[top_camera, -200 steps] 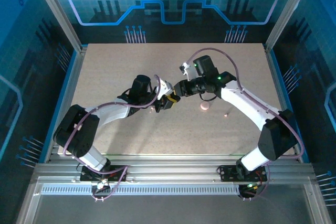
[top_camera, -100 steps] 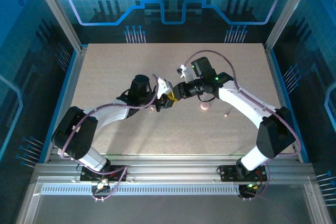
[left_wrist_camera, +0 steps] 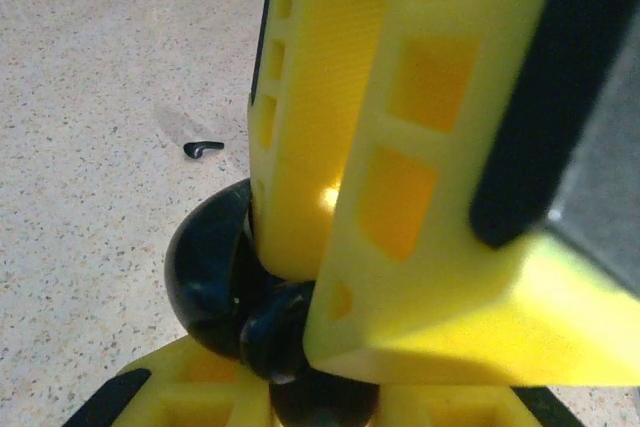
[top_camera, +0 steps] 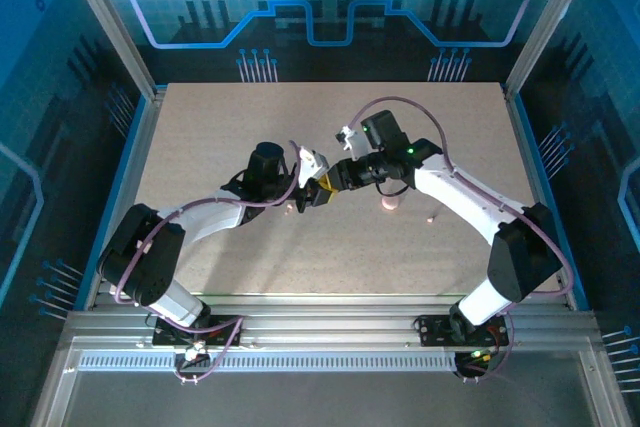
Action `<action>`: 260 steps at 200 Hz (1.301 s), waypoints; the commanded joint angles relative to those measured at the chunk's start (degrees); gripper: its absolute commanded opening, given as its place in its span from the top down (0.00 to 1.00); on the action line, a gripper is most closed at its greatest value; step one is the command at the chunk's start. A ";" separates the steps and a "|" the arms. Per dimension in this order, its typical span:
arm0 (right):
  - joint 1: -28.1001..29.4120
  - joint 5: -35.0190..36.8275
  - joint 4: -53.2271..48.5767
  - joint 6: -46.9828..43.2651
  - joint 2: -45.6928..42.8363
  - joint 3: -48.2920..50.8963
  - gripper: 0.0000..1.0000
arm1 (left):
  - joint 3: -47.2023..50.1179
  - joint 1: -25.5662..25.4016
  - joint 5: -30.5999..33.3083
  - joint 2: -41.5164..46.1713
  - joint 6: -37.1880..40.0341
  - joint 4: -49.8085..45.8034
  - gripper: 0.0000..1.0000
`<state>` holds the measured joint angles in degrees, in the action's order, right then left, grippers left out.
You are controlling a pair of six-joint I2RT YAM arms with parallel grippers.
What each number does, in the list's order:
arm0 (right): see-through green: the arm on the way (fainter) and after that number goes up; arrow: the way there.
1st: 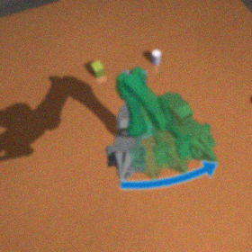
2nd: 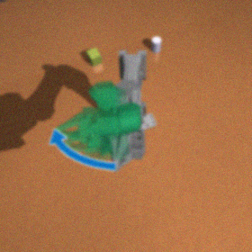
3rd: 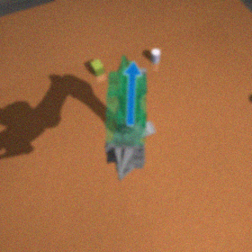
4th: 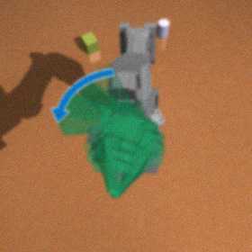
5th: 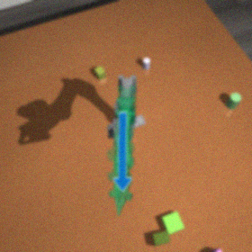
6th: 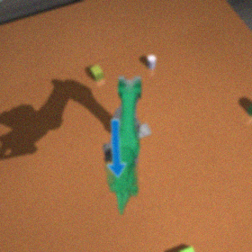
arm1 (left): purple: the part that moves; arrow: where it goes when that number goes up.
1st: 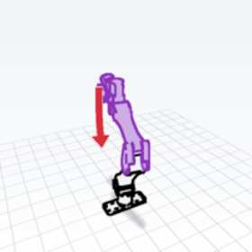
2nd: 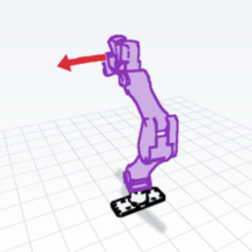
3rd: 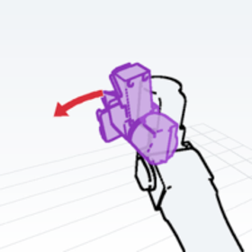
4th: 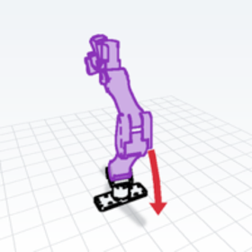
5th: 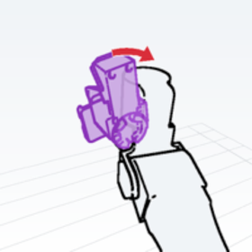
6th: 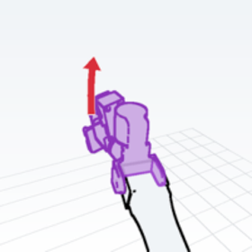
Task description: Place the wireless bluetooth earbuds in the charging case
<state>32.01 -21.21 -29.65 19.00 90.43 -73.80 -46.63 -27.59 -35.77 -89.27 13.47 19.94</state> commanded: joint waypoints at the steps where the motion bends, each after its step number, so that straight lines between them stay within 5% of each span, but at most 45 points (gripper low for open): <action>1: 0.92 2.44 -1.29 0.15 1.56 -1.70 0.68 | 0.43 -0.35 -2.37 2.72 0.50 1.77 0.81; 146: 0.78 5.77 4.56 2.67 -6.35 5.34 0.78 | 1.29 -0.29 -1.41 2.79 -0.25 3.55 0.81; 260: 1.04 5.42 4.51 3.74 -3.63 3.24 0.65 | 0.13 -0.31 -1.74 2.70 0.92 1.62 0.81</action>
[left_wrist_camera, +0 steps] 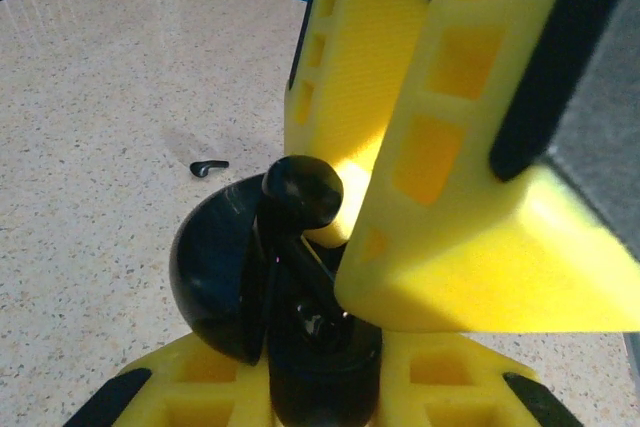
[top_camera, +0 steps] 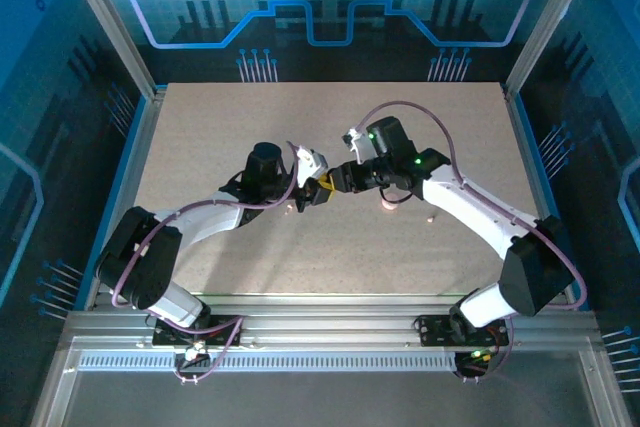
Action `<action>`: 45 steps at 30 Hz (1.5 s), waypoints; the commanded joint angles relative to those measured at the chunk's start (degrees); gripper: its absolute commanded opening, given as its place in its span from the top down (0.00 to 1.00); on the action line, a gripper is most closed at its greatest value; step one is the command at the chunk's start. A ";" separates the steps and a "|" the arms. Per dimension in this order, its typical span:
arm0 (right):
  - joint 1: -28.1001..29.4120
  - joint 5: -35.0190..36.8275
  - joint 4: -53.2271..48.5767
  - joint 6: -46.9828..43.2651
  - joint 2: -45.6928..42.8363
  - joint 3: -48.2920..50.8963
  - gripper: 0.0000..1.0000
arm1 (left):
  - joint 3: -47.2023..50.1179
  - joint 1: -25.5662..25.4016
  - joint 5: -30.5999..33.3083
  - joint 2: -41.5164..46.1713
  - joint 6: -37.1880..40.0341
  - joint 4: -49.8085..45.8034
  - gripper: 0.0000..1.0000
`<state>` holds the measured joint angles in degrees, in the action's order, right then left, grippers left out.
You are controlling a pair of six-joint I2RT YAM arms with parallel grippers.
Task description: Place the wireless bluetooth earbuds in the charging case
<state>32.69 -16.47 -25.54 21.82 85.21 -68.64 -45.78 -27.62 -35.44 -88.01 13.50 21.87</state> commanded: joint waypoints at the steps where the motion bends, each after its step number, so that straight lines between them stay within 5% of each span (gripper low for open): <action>1: 0.36 0.67 0.40 0.92 1.60 -1.92 0.65 | -0.72 -0.27 -2.08 1.43 0.91 -0.32 0.81; 14: 0.35 2.97 1.26 1.99 0.70 -0.76 0.78 | 0.31 -0.33 -1.65 2.39 0.79 -0.28 0.81; 45: -2.54 0.30 12.38 5.16 -4.62 9.79 0.80 | 1.04 -0.11 2.30 -2.70 0.16 1.65 0.81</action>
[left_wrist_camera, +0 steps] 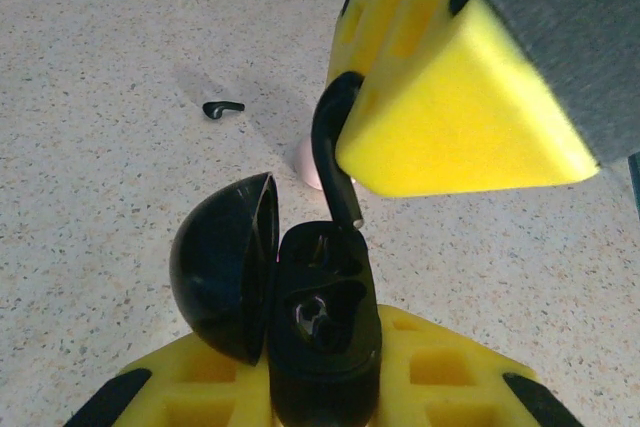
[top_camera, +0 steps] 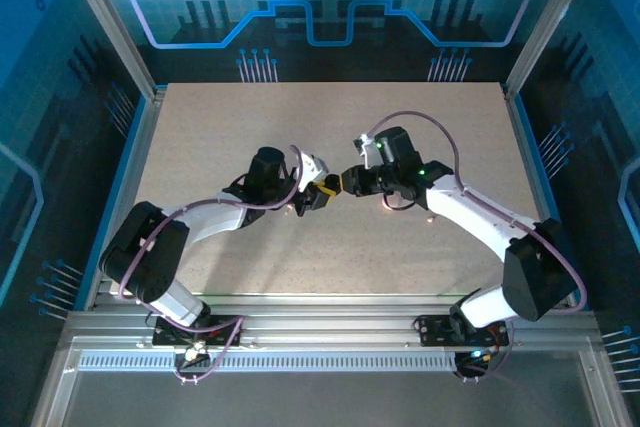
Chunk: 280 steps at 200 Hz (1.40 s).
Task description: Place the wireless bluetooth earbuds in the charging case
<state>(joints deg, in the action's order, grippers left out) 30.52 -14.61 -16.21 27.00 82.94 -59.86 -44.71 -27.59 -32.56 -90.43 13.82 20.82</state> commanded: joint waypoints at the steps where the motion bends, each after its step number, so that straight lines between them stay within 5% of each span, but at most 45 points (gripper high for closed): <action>1: -0.38 -1.73 3.51 -0.10 -2.66 1.31 0.80 | 0.24 -0.18 -0.67 -0.19 -0.66 3.35 0.81; 131: 3.80 8.81 -0.57 -22.74 -19.33 1.86 0.79 | 2.89 -0.18 -8.39 1.31 -13.50 21.77 0.81; 177: 6.72 15.09 -3.92 -28.94 -18.88 -1.35 0.79 | 2.72 -0.27 -10.40 1.75 -14.44 24.62 0.80; 280: 8.06 15.84 -7.06 -40.61 -12.75 -8.27 0.79 | 2.59 -0.26 -10.40 4.98 -13.58 21.94 0.80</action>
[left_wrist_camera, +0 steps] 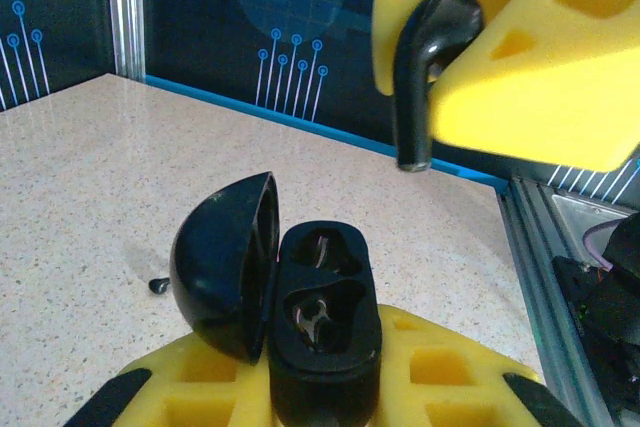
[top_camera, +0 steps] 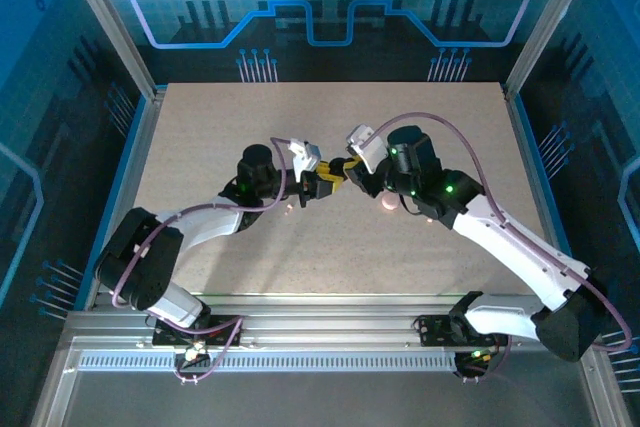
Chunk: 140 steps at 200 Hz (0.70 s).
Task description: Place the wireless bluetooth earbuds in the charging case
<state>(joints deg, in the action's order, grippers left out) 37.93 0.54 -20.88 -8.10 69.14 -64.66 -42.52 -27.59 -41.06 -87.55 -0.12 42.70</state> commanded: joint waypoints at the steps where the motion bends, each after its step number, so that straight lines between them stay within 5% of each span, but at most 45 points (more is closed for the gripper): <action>1: 0.65 0.70 -2.48 -5.61 1.15 -3.54 0.79 | 0.37 -0.27 -1.91 2.06 0.37 0.04 0.81; 140: 2.31 0.22 -8.35 -13.66 6.05 -9.69 0.79 | -0.10 -0.26 -1.56 3.85 1.61 -2.18 0.80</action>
<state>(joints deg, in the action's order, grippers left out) 38.96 0.69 -26.89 -19.29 74.61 -71.96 -42.52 -27.59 -41.32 -85.32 0.12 40.56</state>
